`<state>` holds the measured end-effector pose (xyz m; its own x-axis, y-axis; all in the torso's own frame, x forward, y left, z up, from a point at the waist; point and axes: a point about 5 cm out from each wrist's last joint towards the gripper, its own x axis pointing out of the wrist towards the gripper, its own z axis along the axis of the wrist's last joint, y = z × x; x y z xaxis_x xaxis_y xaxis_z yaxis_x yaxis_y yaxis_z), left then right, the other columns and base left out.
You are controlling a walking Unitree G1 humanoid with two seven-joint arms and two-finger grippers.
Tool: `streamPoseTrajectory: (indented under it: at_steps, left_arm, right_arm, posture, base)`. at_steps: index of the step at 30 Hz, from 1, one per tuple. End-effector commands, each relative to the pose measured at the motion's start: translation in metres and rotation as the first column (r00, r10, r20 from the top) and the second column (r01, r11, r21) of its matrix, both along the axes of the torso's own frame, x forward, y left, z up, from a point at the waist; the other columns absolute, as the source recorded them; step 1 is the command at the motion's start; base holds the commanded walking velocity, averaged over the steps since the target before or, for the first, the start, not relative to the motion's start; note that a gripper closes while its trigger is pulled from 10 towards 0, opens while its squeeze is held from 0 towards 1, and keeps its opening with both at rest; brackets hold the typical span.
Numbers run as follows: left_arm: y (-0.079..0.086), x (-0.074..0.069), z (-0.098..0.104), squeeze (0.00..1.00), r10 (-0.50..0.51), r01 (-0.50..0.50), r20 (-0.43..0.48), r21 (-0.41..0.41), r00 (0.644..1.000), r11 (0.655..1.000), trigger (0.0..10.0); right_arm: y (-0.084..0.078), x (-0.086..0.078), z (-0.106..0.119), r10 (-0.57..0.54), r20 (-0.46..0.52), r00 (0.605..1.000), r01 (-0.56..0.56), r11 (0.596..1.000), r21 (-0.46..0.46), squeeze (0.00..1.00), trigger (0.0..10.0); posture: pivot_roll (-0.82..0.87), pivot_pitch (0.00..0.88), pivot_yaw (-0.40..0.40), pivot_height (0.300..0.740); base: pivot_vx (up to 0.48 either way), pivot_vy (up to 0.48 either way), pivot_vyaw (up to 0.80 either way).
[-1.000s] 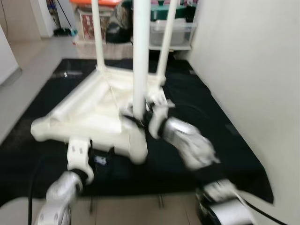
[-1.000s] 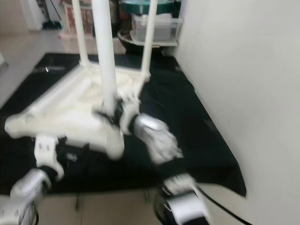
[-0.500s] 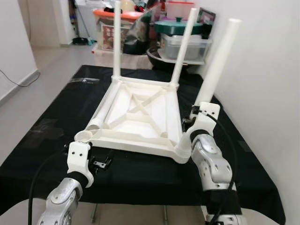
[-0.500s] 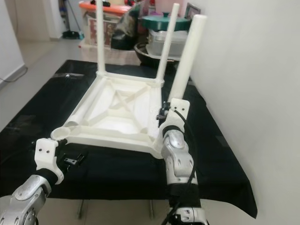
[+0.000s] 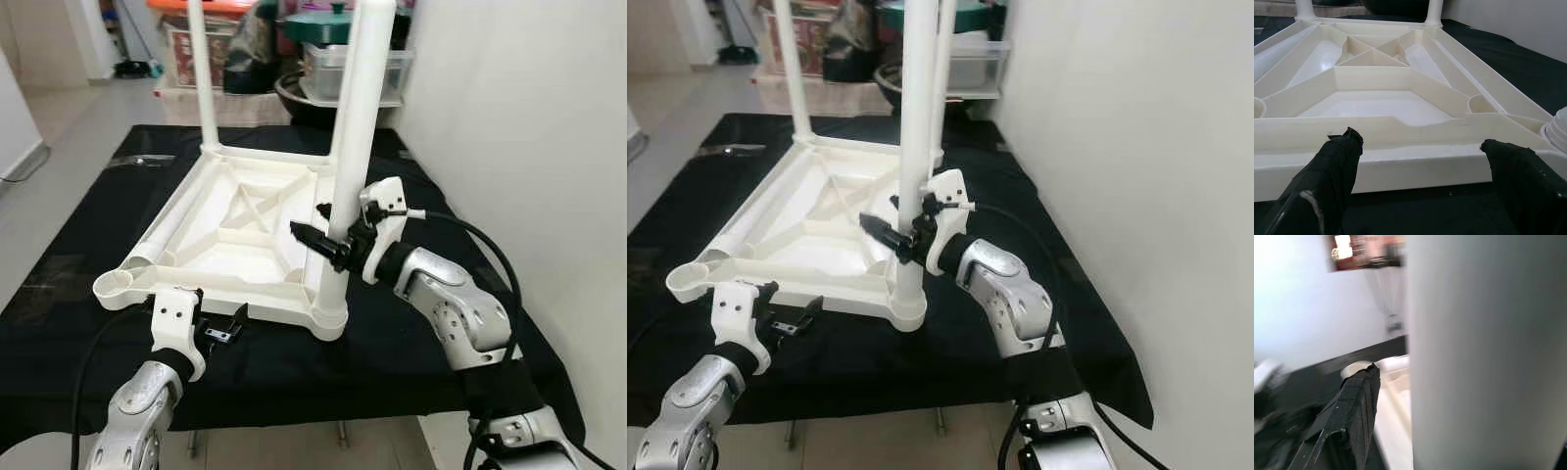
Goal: Building children table
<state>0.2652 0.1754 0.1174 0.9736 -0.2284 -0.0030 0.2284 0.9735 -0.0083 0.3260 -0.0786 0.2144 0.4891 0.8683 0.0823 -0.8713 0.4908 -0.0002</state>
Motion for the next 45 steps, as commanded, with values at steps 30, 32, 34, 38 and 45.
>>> streamPoseTrajectory:
  at_steps: [30,32,34,38,45]
  left_arm:
    - [-0.007,0.003,-0.001,0.00,-0.026,0.026,-0.009,-0.013,1.000,1.000,10.0]
    - [-0.007,0.003,-0.001,0.00,-0.026,0.026,-0.009,-0.013,1.000,1.000,10.0]
    - [-0.005,0.003,-0.001,0.00,-0.017,0.017,-0.007,-0.012,1.000,1.000,10.0]
    - [-0.005,0.002,-0.001,0.00,-0.013,0.013,-0.004,-0.011,1.000,1.000,10.0]
    - [-0.005,0.000,-0.001,0.00,-0.009,0.009,-0.002,-0.012,1.000,1.000,10.0]
  right_arm:
    - [0.004,0.015,-0.026,-0.449,-0.118,0.886,0.454,0.891,0.017,0.95,10.0]
    - [0.004,0.015,-0.026,-0.449,-0.118,0.886,0.454,0.891,0.017,0.95,10.0]
    - [0.004,0.016,-0.014,-0.324,-0.077,0.943,0.327,0.944,0.037,0.00,10.0]
    - [0.006,0.007,-0.010,-0.118,0.018,0.993,0.118,0.993,0.014,0.00,10.0]
    - [0.024,-0.013,-0.022,0.120,0.041,0.992,-0.119,0.992,-0.042,0.00,9.7]
  posture:
    - [0.07,0.000,-0.067,0.740]
    - [0.07,0.000,-0.067,0.740]
    - [0.07,0.000,-0.076,0.740]
    - [0.09,0.000,-0.088,0.740]
    - [0.11,0.000,-0.098,0.740]
  base:
    - [0.000,0.000,0.00]
    - [0.000,0.000,0.00]
    - [0.000,0.000,0.00]
    - [0.000,0.000,0.00]
    - [0.000,0.000,0.00]
